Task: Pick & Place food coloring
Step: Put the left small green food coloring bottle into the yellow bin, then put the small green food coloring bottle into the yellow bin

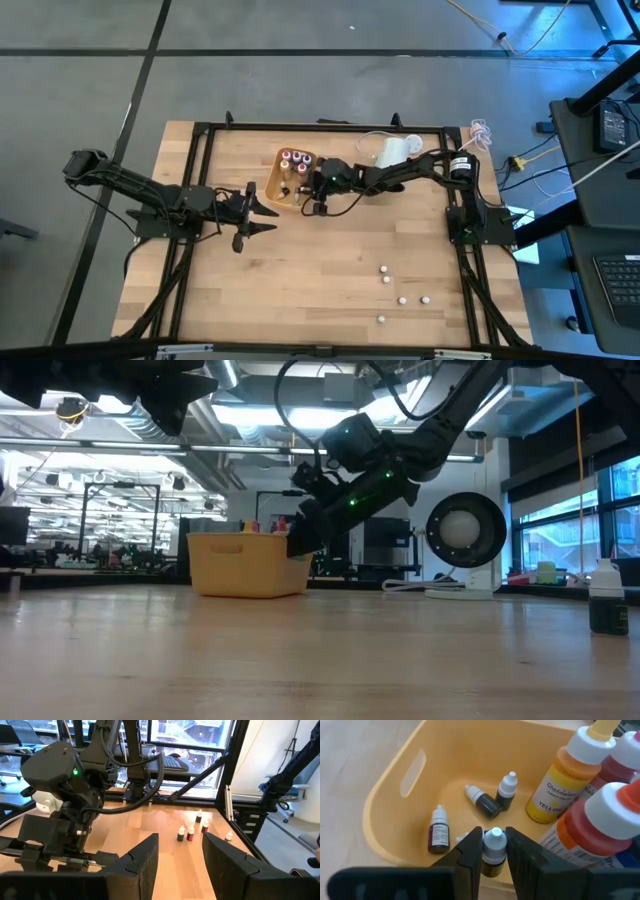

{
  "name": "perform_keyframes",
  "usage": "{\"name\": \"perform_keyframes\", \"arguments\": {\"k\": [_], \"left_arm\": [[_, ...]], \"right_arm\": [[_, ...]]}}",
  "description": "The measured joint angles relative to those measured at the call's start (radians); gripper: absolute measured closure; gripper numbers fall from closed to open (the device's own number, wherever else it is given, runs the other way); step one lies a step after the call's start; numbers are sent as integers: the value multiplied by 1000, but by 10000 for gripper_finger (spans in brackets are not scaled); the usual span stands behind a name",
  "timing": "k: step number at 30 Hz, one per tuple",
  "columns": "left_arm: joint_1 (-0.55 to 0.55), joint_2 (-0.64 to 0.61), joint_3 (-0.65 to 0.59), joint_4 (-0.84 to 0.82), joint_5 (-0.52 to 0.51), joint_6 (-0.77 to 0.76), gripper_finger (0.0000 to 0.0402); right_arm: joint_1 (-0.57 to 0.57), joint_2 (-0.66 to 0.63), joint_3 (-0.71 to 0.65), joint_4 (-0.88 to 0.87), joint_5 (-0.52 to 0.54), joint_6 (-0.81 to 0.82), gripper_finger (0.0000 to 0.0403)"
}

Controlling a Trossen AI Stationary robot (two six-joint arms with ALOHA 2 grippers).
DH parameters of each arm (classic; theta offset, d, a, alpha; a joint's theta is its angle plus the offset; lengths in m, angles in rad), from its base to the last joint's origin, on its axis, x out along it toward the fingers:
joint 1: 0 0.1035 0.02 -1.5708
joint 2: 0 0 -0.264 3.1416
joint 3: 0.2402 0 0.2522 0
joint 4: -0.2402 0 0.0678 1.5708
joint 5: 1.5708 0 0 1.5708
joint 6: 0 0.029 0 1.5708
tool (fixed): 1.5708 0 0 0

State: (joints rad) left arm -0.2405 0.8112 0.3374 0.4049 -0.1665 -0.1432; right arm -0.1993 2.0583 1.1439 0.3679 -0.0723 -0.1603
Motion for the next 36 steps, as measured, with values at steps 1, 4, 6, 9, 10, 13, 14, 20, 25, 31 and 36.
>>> {"name": "perform_keyframes", "arguments": {"k": [1, 4, 6, 9, 10, 13, 14, 20, 25, 31, 36], "left_arm": [[0, 0, 0, -1, 0, 0, 254], [0, 0, 0, -5, 0, 0, 254], [0, 0, 0, -5, 0, 0, 254], [0, 0, 0, -5, 0, 0, 254], [0, 0, 0, -6, 0, 0, 254], [0, 0, 0, -6, 0, 0, 254], [0, 0, 0, -6, 0, 0, 254], [0, 0, 0, -6, 0, 0, 254], [0, 0, 0, -6, 0, 0, 254], [0, 0, 0, -11, 0, 0, 254], [0, 0, 0, -14, 0, 0, 254]], "right_arm": [[0, -1, 0, 0, 0, -2, 318], [0, -1, 0, -5, 0, 0, 318], [0, -1, 0, -5, 0, -2, 318], [0, -1, 0, -13, 0, -10, 315], [0, -1, 0, -15, 0, -17, 312], [0, -1, 0, -15, 1, -29, 295], [0, -1, 0, -15, 1, -29, 288], [0, -9, 0, -17, 3, -29, 243], [36, -102, 0, -57, -2, -30, 224], [177, -304, -5, -376, -42, -92, 220], [340, -471, -121, -565, -104, -5, 220]]}}
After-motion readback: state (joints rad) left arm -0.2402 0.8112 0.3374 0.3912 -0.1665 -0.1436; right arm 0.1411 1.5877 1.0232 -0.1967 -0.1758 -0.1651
